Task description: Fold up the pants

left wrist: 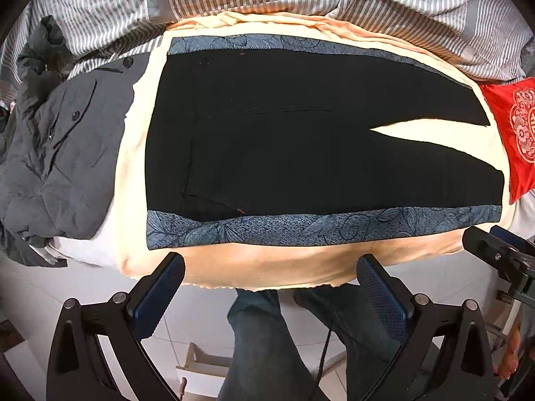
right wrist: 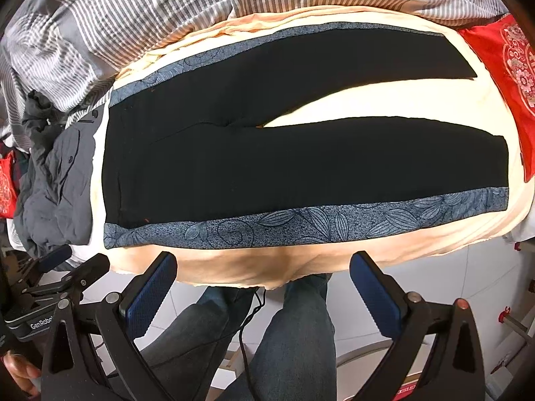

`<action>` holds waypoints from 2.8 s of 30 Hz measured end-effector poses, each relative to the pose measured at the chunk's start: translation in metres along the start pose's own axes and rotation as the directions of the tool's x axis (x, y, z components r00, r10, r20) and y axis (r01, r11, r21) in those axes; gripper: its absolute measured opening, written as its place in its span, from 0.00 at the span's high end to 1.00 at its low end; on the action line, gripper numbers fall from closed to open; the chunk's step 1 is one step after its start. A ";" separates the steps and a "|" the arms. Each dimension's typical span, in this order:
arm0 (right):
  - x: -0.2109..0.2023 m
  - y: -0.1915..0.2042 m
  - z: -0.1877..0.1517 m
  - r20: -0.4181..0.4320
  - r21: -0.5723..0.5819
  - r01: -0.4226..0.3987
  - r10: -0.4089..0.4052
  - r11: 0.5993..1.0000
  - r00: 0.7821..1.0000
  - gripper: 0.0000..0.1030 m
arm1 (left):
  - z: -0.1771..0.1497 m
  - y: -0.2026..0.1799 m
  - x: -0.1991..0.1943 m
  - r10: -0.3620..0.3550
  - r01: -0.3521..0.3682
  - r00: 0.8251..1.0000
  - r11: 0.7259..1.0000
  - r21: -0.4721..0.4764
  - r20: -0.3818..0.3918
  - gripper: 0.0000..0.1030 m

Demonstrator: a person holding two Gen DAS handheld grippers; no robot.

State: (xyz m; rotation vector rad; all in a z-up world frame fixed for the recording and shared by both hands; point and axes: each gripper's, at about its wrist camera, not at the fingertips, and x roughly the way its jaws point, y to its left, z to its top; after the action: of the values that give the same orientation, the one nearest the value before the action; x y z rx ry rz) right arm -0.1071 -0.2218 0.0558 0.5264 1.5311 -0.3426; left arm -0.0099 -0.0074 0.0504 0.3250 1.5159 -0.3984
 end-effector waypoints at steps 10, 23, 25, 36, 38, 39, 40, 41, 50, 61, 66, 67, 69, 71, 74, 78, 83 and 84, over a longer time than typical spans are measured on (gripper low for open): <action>0.000 0.003 -0.003 0.004 -0.011 0.003 -0.003 1.000 1.000 0.00 | -0.005 -0.001 -0.003 0.030 -0.030 0.999 0.999 0.014 0.035 0.00; -0.004 0.001 -0.005 0.018 -0.005 0.010 -0.009 1.000 1.000 0.00 | -0.008 -0.005 -0.009 0.030 -0.032 0.998 0.999 0.030 0.061 0.00; -0.005 0.000 -0.006 0.020 -0.002 0.010 -0.010 1.000 1.000 0.00 | -0.009 -0.007 -0.010 0.029 -0.031 0.998 0.999 0.034 0.064 0.00; -0.006 -0.002 -0.008 0.023 0.000 0.011 -0.011 1.000 1.000 0.00 | -0.011 -0.010 -0.012 0.024 -0.027 0.997 0.999 0.042 0.071 0.00; -0.007 -0.002 -0.009 0.022 -0.002 0.011 -0.011 1.000 1.000 0.00 | -0.011 -0.010 -0.012 0.025 -0.028 0.997 0.999 0.041 0.071 0.00; -0.007 -0.002 -0.009 0.022 -0.002 0.010 -0.010 1.000 1.000 0.00 | -0.011 -0.010 -0.012 0.025 -0.028 0.997 0.999 0.041 0.070 0.00; -0.007 -0.002 -0.009 0.021 -0.002 0.010 -0.010 1.000 1.000 0.00 | -0.011 -0.009 -0.012 0.026 -0.029 0.997 0.999 0.041 0.070 0.00; -0.006 -0.002 -0.009 0.020 -0.001 0.010 -0.010 1.000 1.000 0.00 | -0.011 -0.009 -0.012 0.027 -0.030 0.997 0.999 0.042 0.071 0.00; -0.008 -0.007 -0.009 0.027 0.011 0.003 -0.004 1.000 1.000 0.00 | -0.010 -0.011 -0.013 0.035 -0.038 0.996 0.998 0.039 0.076 0.00; -0.008 -0.012 -0.009 0.028 0.018 -0.006 0.005 1.000 1.000 0.00 | -0.010 -0.016 -0.014 0.047 -0.050 0.996 0.998 0.032 0.077 0.00; -0.007 -0.013 -0.008 0.024 0.023 -0.006 0.006 1.000 1.000 0.00 | -0.009 -0.016 -0.014 0.047 -0.048 0.996 0.999 0.019 0.075 0.00; -0.007 -0.013 -0.008 0.024 0.023 -0.005 0.005 1.000 1.000 0.00 | -0.009 -0.016 -0.014 0.047 -0.048 0.996 0.999 0.014 0.075 0.00; -0.007 -0.014 -0.008 0.027 0.023 -0.006 0.005 1.000 1.000 0.00 | -0.008 -0.016 -0.013 0.047 -0.048 0.996 0.999 0.007 0.075 0.00; -0.007 -0.016 -0.008 0.025 0.023 -0.007 0.006 1.000 1.000 0.00 | -0.008 -0.017 -0.013 0.051 -0.051 0.996 0.999 0.001 0.072 0.00; -0.006 -0.018 -0.008 0.024 0.024 -0.010 0.009 1.000 1.000 0.00 | -0.008 -0.018 -0.012 0.053 -0.053 0.996 0.999 -0.007 0.068 0.00; -0.006 -0.022 -0.007 0.028 0.024 -0.022 0.021 0.999 0.999 0.00 | -0.008 -0.020 -0.012 0.061 -0.060 0.996 0.998 -0.019 0.065 0.00; -0.005 -0.026 -0.006 0.028 0.023 -0.032 0.032 0.999 0.999 0.00 | -0.008 -0.021 -0.013 0.068 -0.066 0.995 0.997 -0.030 0.068 0.00; -0.005 -0.027 -0.006 0.027 0.021 -0.035 0.034 0.999 0.999 0.00 | -0.008 -0.021 -0.013 0.069 -0.067 0.995 0.997 -0.033 0.069 0.00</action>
State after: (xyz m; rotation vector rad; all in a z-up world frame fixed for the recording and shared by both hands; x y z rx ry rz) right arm -0.1261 -0.2418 0.0583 0.5626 1.4919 -0.3389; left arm -0.0269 -0.0215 0.0643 0.3344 1.4366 -0.3297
